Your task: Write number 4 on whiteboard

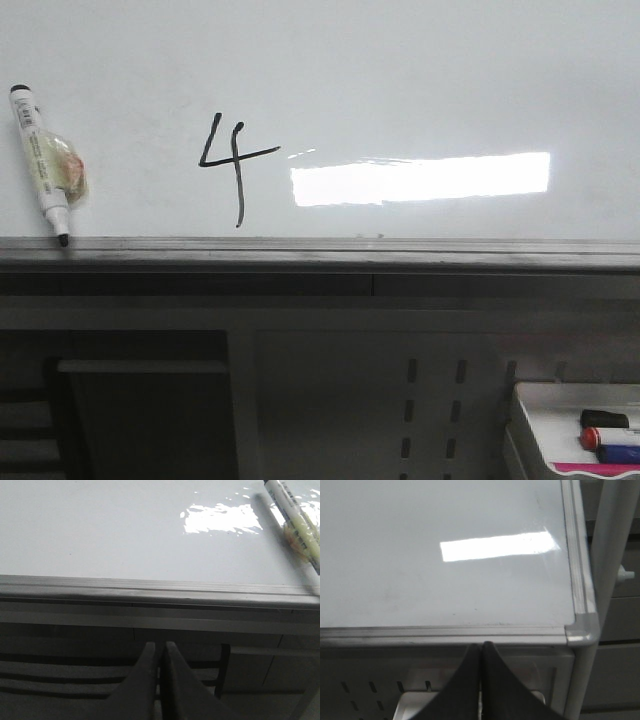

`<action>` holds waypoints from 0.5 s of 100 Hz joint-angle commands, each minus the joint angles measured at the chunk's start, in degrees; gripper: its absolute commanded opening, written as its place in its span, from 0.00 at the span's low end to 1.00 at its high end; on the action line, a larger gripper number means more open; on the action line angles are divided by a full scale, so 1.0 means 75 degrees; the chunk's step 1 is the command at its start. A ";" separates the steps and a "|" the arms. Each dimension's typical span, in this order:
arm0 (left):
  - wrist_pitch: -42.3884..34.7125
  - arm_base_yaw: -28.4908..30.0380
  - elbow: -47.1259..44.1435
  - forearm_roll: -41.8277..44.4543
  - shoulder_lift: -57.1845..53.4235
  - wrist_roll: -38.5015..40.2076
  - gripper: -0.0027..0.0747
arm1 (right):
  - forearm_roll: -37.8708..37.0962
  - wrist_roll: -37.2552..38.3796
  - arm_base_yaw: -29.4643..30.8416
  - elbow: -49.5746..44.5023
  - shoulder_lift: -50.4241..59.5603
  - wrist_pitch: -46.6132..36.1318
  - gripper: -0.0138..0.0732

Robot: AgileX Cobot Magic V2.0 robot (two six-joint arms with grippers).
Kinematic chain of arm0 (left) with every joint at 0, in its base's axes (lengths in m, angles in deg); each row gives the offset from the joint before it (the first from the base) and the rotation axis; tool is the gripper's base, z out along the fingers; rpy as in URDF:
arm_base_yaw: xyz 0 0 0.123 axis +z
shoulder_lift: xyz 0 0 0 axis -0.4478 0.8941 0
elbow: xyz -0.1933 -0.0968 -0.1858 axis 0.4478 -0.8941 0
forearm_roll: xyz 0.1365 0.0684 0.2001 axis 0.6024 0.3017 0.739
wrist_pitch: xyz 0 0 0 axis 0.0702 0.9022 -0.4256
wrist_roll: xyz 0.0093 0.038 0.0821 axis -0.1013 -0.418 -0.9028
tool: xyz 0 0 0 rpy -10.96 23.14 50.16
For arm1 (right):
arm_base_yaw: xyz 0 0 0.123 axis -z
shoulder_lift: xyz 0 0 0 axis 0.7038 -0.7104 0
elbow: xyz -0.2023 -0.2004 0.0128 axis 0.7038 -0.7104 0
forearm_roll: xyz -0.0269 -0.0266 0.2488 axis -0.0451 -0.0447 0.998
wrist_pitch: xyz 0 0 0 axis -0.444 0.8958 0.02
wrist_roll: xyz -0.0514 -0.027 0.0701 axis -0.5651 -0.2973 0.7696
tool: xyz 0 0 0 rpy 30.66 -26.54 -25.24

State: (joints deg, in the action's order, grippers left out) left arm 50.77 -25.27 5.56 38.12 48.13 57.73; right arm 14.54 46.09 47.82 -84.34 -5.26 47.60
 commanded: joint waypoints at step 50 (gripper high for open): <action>-0.0372 0.0009 -0.0256 0.0002 -0.0193 0.0059 0.01 | -0.0084 -0.0017 0.0098 -0.0148 0.0212 0.0882 0.08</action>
State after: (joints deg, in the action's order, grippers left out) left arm 50.77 -25.27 5.56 38.12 48.13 57.73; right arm 14.54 46.20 48.18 -84.34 -4.70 55.10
